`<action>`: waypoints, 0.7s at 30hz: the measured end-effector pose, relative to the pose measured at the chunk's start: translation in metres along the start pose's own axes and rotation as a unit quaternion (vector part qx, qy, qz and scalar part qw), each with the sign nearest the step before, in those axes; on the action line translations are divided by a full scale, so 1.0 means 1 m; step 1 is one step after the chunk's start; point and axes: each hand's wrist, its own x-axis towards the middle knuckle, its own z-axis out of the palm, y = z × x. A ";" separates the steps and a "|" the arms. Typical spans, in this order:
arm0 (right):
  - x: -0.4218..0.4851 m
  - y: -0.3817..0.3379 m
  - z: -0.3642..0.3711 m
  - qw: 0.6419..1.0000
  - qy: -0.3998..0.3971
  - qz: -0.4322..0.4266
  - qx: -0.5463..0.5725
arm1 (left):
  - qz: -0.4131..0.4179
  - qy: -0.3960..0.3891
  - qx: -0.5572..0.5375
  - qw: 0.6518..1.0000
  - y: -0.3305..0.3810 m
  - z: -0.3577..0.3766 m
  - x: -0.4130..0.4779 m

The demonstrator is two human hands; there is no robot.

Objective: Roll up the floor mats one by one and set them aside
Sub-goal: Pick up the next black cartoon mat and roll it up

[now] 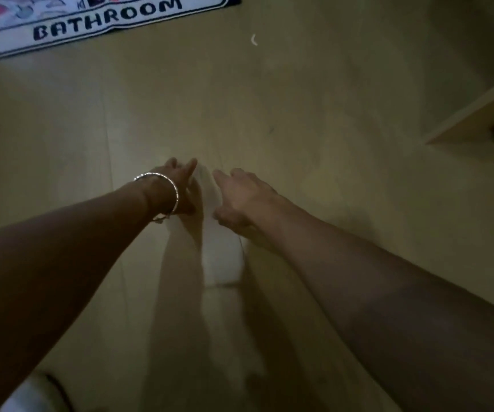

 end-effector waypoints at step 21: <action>0.091 -0.117 -0.083 0.960 -0.207 0.184 -0.051 | -0.116 -0.069 -0.348 0.928 -0.091 -0.042 0.130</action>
